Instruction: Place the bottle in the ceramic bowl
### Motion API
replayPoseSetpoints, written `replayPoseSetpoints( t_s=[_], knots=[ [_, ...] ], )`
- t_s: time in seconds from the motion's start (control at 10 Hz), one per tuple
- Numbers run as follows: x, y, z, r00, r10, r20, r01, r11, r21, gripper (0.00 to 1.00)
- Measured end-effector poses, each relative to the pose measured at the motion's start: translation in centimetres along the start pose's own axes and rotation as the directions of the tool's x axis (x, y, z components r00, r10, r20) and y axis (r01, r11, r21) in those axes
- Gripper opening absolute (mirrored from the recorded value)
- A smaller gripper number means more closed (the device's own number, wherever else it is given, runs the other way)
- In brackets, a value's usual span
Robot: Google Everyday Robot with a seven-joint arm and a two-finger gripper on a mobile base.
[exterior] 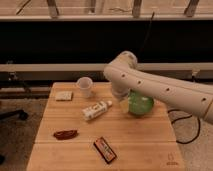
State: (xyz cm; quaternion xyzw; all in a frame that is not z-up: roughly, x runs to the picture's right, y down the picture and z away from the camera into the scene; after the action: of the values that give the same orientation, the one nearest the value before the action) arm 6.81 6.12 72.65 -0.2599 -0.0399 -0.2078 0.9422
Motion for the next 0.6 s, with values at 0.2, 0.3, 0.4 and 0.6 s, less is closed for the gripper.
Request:
replayPoseSetpoints(
  t_s=[0.2,0.3,0.4,0.6],
  knots=[
    [-0.4,-0.5,0.4,1.000,-0.021,0.006,0.021,1.000,-0.001,0.80],
    [-0.5,-0.7,0.6,1.000,-0.025,0.008,0.025,1.000,-0.002,0.80],
    [-0.6,-0.9,0.9,0.999,-0.032,0.009,0.032,0.999,-0.003,0.80],
    [-1.2,-1.6,1.5,0.998,-0.053,0.016,0.053,0.999,-0.004,0.80]
  ],
)
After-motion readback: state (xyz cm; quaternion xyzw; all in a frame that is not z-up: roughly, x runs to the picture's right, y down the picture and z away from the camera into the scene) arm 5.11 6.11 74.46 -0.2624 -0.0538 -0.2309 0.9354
